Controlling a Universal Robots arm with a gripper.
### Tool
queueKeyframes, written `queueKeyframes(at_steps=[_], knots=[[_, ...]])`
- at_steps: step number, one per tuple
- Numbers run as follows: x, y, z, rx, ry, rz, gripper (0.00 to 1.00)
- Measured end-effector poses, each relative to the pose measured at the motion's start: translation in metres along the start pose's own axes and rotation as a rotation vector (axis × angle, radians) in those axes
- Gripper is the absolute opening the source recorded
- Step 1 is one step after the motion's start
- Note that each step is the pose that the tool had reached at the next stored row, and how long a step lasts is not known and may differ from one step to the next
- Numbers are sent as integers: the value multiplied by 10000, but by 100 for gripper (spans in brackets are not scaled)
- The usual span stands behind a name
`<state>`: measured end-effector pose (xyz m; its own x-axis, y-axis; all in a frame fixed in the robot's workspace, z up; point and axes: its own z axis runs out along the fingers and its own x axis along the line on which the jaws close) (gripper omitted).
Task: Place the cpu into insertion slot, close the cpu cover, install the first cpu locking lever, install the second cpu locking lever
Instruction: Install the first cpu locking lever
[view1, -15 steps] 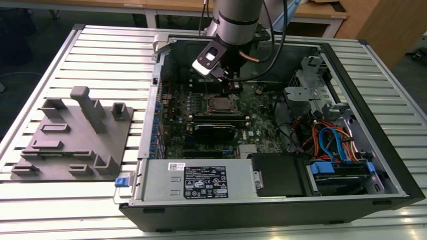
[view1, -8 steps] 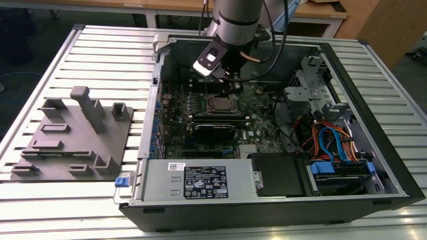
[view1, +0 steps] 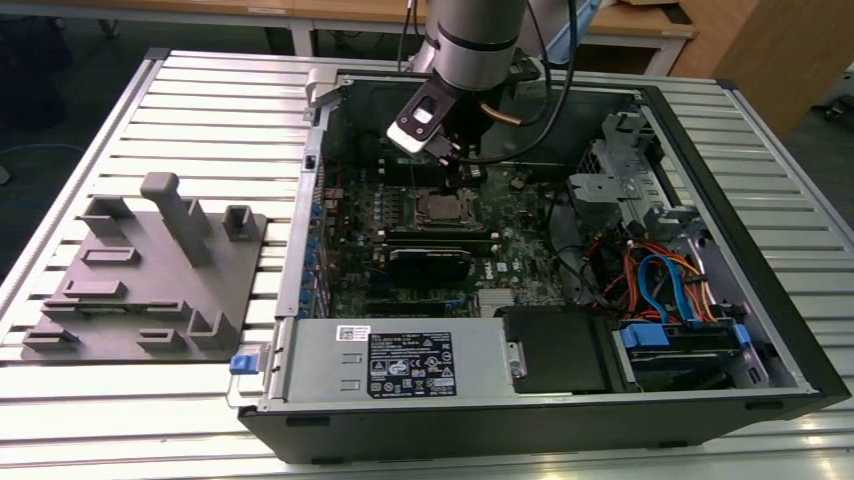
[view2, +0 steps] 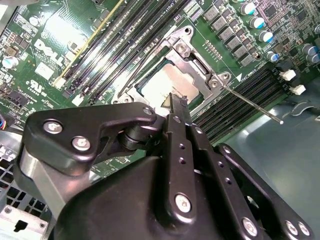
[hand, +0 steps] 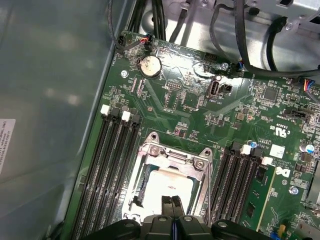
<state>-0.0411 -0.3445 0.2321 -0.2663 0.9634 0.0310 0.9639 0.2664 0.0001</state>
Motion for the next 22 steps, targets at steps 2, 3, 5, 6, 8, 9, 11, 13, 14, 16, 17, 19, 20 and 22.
queueKeyframes(at_steps=[2, 3, 5, 6, 8, 9, 11, 13, 14, 16, 17, 19, 20, 22], knots=[[0, 0, 0, 0, 0, -2, 10], [0, 0, 0, -1, 1, -2, 10], [0, 0, 0, 0, 3, -15, 10], [0, 0, 0, 1, 5, -75, 10], [0, 0, 0, 8, 11, -359, 10], [0, 0, 0, 13, 10, -527, 10], [0, 0, 0, 25, 10, -870, 10], [0, 0, 0, 34, 11, -1205, 10], [0, 0, 0, 40, 12, -1376, 10], [0, 0, 0, 50, 13, -1701, 10], [0, 0, 0, 55, 13, -1864, 10], [0, 0, 0, 64, 14, -2174, 10], [0, 0, 0, 68, 14, -2309, 10], [0, 0, -19, 72, 14, -2443, 10]])
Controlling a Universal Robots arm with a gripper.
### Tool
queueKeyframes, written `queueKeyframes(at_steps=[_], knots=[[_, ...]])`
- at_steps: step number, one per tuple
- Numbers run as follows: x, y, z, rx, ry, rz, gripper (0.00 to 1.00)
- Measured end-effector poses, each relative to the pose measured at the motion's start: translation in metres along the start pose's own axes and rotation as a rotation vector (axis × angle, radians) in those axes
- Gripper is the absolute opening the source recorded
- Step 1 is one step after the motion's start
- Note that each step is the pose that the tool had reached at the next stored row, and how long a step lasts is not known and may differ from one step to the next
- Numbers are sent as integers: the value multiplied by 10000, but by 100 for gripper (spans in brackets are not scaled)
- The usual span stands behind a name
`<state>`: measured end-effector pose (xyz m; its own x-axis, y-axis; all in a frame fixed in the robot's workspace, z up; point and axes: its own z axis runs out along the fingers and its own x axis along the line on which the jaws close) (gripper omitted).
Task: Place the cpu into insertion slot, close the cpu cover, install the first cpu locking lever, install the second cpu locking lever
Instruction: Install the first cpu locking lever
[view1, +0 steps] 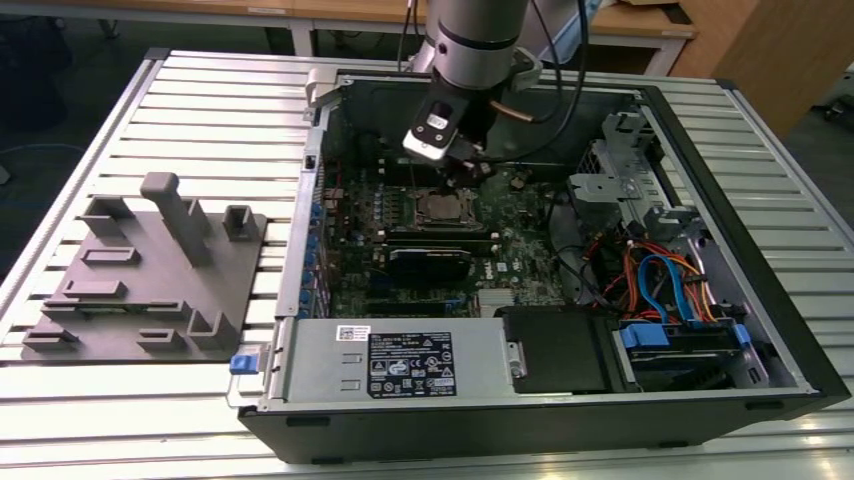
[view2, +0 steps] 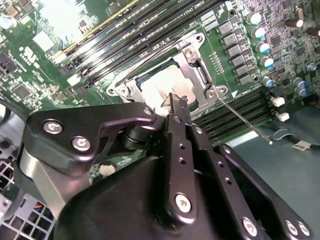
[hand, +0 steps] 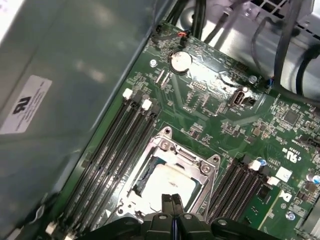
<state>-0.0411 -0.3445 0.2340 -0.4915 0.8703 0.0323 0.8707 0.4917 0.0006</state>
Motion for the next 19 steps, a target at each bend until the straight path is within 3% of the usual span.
queueKeyframes(at_steps=[5, 19], knots=[[3, -2, -54, -6, -8, -265, 10], [3, -2, -46, 75, -5, -2796, 10]])
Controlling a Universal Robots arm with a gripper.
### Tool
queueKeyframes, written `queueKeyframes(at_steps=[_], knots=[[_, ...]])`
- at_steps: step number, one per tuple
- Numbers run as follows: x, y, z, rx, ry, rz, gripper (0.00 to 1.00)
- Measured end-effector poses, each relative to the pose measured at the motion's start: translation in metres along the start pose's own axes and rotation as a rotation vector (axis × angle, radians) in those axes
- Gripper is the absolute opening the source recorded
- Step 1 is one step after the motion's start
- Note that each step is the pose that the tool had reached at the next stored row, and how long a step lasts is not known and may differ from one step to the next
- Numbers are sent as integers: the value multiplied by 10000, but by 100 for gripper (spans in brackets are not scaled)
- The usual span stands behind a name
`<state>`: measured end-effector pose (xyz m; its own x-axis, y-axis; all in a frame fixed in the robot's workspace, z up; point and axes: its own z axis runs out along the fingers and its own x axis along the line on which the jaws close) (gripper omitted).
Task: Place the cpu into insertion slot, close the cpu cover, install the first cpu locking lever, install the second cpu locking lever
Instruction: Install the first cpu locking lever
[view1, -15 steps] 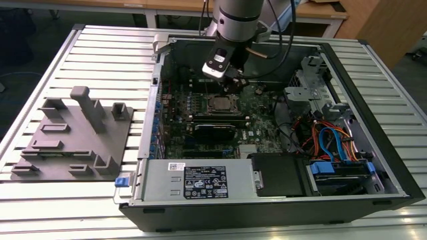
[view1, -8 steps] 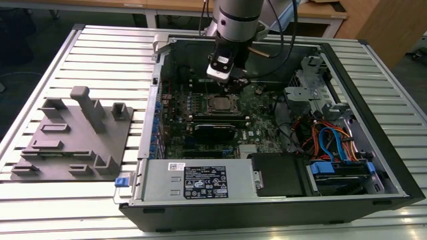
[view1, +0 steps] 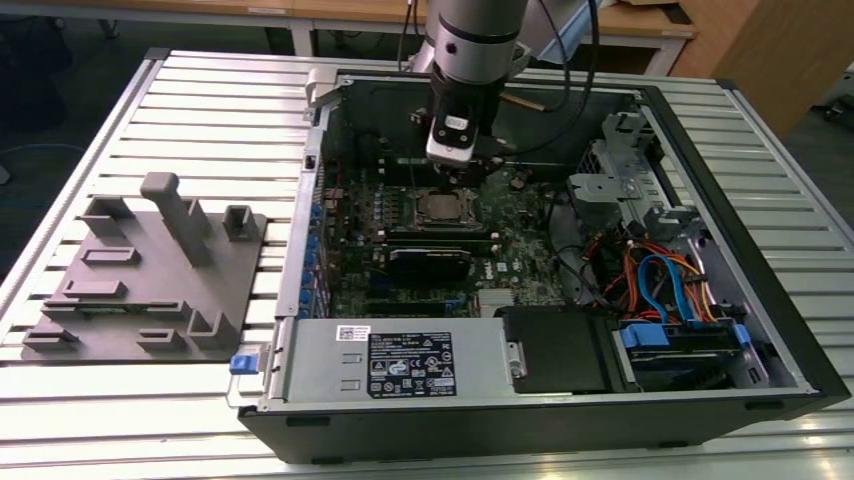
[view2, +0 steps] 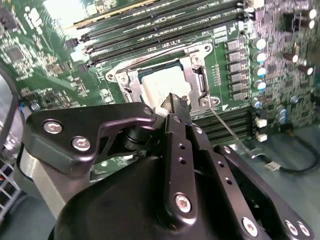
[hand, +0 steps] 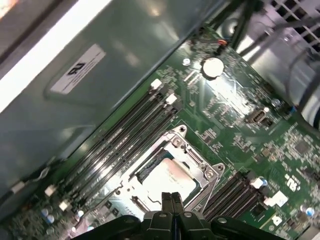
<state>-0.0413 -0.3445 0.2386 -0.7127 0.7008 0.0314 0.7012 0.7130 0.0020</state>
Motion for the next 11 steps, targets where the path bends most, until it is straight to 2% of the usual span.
queueKeyframes(at_steps=[5, 11], knots=[[0, 0, 4, 29, 2, -888, 10], [0, 0, 5, 55, 4, -1738, 10]])
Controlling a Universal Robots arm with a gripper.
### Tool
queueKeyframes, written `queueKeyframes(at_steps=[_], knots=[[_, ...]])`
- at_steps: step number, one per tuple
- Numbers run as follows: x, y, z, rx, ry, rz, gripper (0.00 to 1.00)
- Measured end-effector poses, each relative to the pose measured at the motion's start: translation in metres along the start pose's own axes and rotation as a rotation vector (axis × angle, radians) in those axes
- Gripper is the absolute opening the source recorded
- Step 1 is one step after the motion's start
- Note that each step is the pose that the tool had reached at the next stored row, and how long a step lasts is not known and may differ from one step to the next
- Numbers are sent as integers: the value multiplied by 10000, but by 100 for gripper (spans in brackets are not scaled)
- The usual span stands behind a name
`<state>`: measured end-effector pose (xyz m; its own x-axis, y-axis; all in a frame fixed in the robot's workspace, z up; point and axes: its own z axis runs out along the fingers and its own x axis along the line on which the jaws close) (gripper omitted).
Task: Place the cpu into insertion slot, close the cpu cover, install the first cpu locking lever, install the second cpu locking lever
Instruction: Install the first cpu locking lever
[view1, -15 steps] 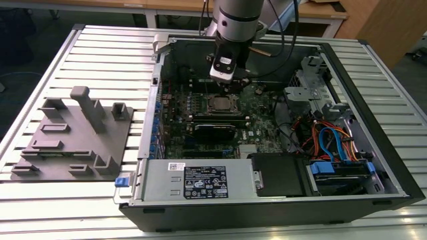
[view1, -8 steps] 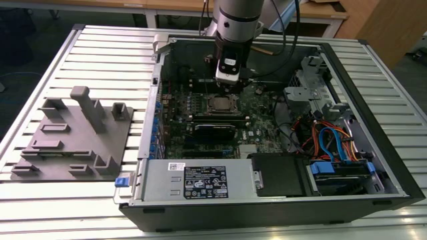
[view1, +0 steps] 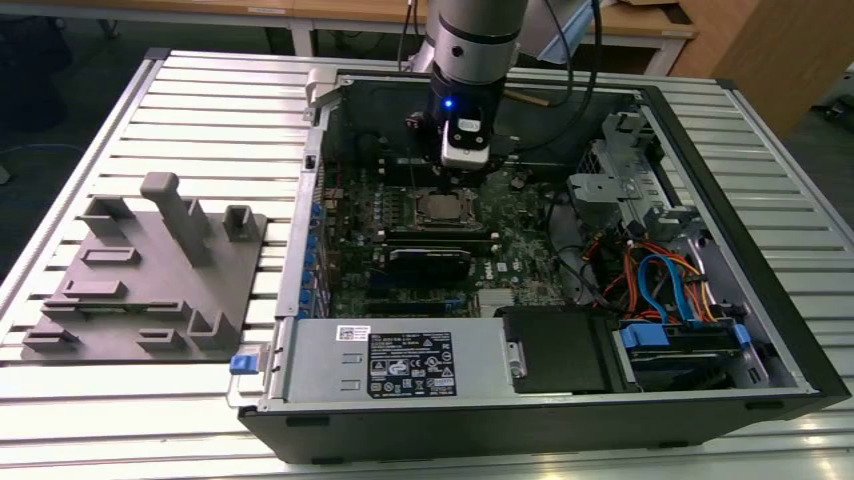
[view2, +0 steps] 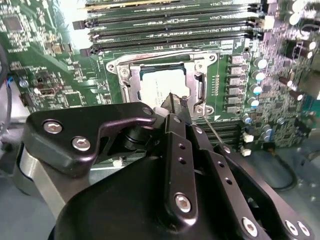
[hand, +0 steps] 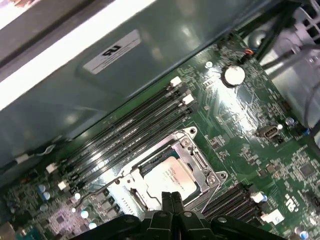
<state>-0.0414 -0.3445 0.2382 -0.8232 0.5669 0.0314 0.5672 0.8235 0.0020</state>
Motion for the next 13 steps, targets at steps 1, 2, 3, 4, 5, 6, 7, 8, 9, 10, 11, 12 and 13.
queueKeyframes(at_steps=[1, 2, 3, 4, 5, 6, 7, 8, 9, 10, 11, 12, 13], knots=[[0, 0, 0, 4, 0, -140, 10], [0, 0, 0, 8, 0, -272, 10], [0, 0, 0, 13, 1, -407, 10], [0, 0, 0, 17, 1, -538, 10], [0, 0, 0, 20, 2, -679, 10], [0, 0, 0, 24, 2, -798, 10], [0, 0, 0, 27, 3, -905, 10], [0, 0, 0, 29, 2, -992, 10], [1, -1, 0, 31, 2, -1043, 10], [2, -1, 0, 31, 1, -1060, 10], [3, -2, 0, 31, 0, -1061, 10], [3, -2, 0, 31, 0, -1061, 10], [3, -2, 0, 30, 0, -1060, 10]])
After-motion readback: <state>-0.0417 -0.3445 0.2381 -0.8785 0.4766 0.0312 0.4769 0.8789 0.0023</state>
